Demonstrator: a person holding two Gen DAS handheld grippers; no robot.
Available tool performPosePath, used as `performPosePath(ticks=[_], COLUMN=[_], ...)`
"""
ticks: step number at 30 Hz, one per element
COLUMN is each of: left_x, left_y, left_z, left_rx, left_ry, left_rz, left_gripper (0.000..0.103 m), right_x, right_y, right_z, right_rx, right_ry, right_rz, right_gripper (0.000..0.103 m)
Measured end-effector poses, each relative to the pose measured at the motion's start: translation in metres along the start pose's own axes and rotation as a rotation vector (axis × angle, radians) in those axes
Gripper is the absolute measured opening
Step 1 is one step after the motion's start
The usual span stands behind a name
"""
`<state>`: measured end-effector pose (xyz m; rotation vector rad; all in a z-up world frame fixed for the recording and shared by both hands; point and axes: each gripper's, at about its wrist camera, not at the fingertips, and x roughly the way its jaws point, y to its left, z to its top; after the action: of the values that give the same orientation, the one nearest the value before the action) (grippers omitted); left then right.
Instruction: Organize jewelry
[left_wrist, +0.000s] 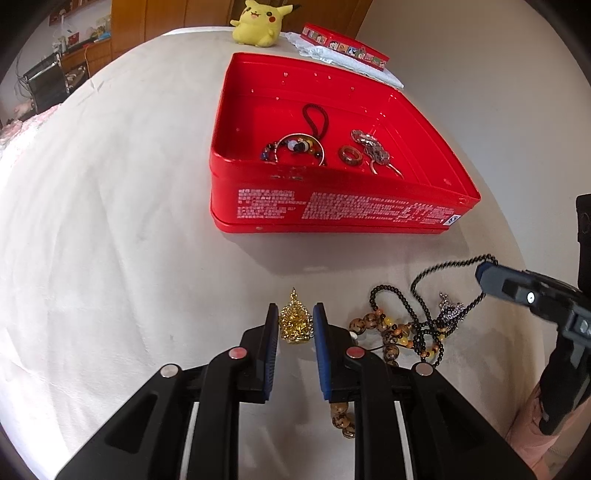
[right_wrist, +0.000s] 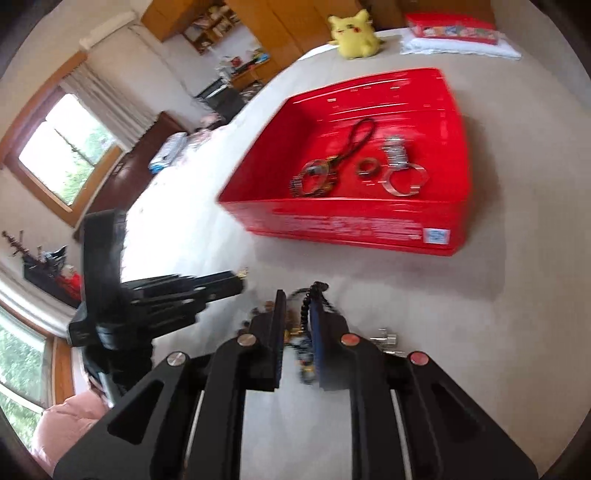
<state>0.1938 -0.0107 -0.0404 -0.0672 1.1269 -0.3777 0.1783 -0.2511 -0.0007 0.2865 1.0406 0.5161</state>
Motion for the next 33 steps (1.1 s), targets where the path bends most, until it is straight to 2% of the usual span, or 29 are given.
performPosePath(ticks=[4,8,9,10,11,14,15,19,21,30,33], left_x=[-0.001,-0.002,-0.002,-0.002,-0.001,-0.001,-0.001,-0.001,-0.001,0.000,0.000], left_y=[0.000,0.000,0.000,0.000,0.000,0.002,0.002,0.002,0.002,0.002,0.002], left_z=[0.000,0.000,0.000,0.000,0.000,0.001,0.001,0.001,0.001,0.001,0.001], left_rx=[-0.002,0.003,0.004,0.005,0.004,0.004,0.002,0.003,0.004,0.006,0.007], left_ry=[-0.001,-0.001,0.000,0.001,0.002,0.004,0.004,0.005,0.004,0.006,0.008], left_rz=[-0.003,-0.007,-0.008,-0.008,-0.009,-0.010,-0.010,-0.011,-0.010,-0.013,-0.013], left_gripper=[0.019,0.019,0.019,0.019,0.019,0.019,0.019,0.019,0.019,0.019,0.019], right_x=[0.002,-0.002,-0.005,-0.011,-0.016,-0.022,-0.020,-0.004,0.003,0.019,0.021], right_y=[-0.010,-0.022,-0.024,-0.027,-0.029,-0.032,-0.032,-0.026,-0.021,-0.021,-0.024], right_z=[-0.010,-0.023,-0.024,-0.025,-0.024,-0.025,-0.025,-0.028,-0.030,-0.034,-0.035], right_rx=[0.006,0.025,0.029,0.037,0.046,0.051,0.052,0.051,0.038,0.007,0.004], right_ry=[0.015,0.013,0.005,-0.015,-0.035,-0.048,-0.044,0.017,0.044,0.074,0.081], right_rz=[-0.059,-0.050,-0.044,-0.027,-0.009,-0.007,-0.006,0.005,-0.007,-0.132,-0.137], right_gripper=[0.013,0.017,0.027,0.043,0.046,0.045,0.041,0.030,0.028,0.025,0.025])
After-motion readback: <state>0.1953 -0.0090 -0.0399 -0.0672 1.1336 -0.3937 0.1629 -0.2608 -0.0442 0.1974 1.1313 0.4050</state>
